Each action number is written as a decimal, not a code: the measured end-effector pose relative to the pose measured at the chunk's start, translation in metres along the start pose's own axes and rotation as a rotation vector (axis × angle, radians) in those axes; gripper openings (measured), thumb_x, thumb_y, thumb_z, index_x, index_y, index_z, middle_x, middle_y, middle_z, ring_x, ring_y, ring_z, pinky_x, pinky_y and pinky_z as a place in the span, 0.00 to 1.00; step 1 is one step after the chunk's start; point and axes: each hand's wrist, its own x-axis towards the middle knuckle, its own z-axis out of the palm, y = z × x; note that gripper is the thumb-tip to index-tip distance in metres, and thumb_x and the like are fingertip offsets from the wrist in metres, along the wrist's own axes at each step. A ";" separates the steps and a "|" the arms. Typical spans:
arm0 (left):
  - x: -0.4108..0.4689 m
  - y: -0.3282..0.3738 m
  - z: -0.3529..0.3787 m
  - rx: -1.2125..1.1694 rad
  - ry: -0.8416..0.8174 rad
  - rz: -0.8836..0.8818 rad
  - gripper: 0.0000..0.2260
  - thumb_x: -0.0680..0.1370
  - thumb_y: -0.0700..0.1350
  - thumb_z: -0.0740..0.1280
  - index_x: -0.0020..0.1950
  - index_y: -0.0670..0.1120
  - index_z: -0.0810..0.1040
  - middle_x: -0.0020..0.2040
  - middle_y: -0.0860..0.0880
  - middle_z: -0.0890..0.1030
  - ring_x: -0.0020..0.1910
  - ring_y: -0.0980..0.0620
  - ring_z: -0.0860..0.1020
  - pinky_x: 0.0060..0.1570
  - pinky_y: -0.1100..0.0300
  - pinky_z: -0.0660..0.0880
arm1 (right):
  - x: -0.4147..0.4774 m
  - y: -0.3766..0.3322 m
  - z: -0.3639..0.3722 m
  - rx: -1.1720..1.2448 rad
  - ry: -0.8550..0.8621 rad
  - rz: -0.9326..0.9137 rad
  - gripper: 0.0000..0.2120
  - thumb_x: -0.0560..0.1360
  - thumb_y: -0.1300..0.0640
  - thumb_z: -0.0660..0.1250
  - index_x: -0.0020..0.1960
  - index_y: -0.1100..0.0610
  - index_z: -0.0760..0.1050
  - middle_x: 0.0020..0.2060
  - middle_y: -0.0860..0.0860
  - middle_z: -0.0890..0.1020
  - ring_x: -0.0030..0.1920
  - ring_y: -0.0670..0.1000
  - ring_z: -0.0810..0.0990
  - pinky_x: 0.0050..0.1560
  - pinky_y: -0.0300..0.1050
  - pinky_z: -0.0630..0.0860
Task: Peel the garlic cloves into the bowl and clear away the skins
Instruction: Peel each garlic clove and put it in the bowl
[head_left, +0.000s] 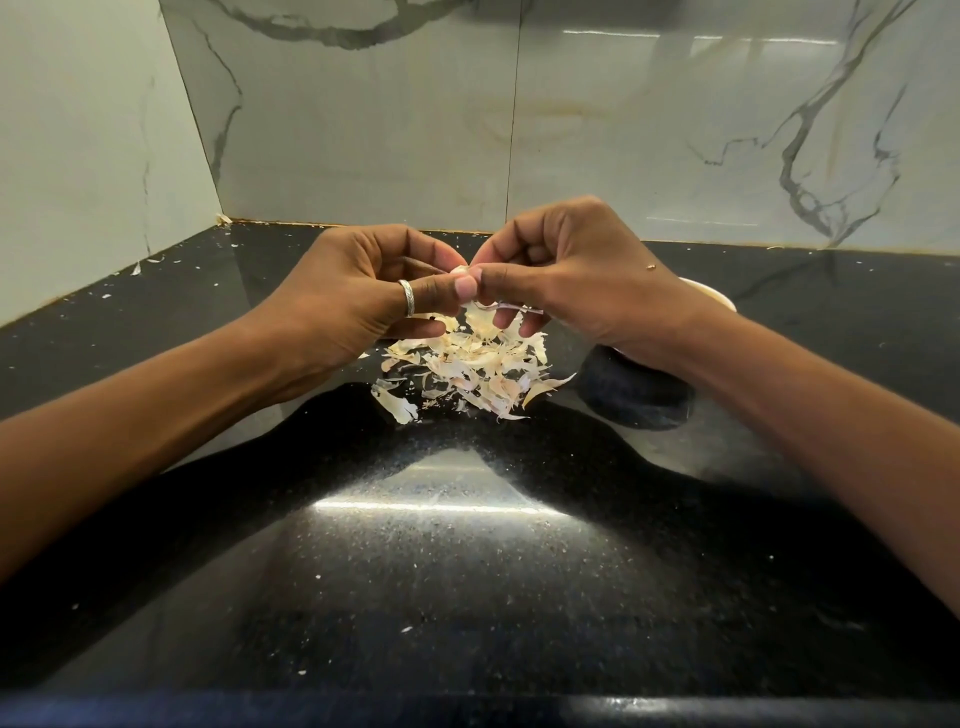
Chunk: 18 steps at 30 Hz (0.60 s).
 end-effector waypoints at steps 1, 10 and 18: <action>0.000 0.000 0.000 0.001 -0.001 0.001 0.14 0.68 0.46 0.76 0.51 0.44 0.83 0.42 0.47 0.86 0.43 0.54 0.85 0.41 0.62 0.82 | 0.000 0.000 0.000 0.014 -0.003 0.007 0.14 0.72 0.54 0.79 0.50 0.64 0.83 0.39 0.57 0.87 0.36 0.50 0.85 0.33 0.41 0.80; 0.000 0.000 -0.001 0.013 -0.003 0.009 0.13 0.69 0.44 0.76 0.51 0.42 0.82 0.45 0.44 0.87 0.43 0.53 0.85 0.41 0.62 0.82 | -0.001 -0.002 0.000 0.035 -0.012 0.024 0.13 0.72 0.56 0.79 0.50 0.64 0.82 0.40 0.59 0.87 0.35 0.50 0.85 0.33 0.41 0.81; 0.000 0.000 -0.002 0.012 -0.004 0.022 0.13 0.68 0.45 0.76 0.49 0.42 0.82 0.43 0.46 0.87 0.41 0.54 0.85 0.39 0.64 0.80 | -0.001 -0.004 0.000 0.071 -0.019 0.069 0.12 0.71 0.57 0.79 0.49 0.62 0.83 0.40 0.59 0.87 0.35 0.50 0.84 0.32 0.41 0.81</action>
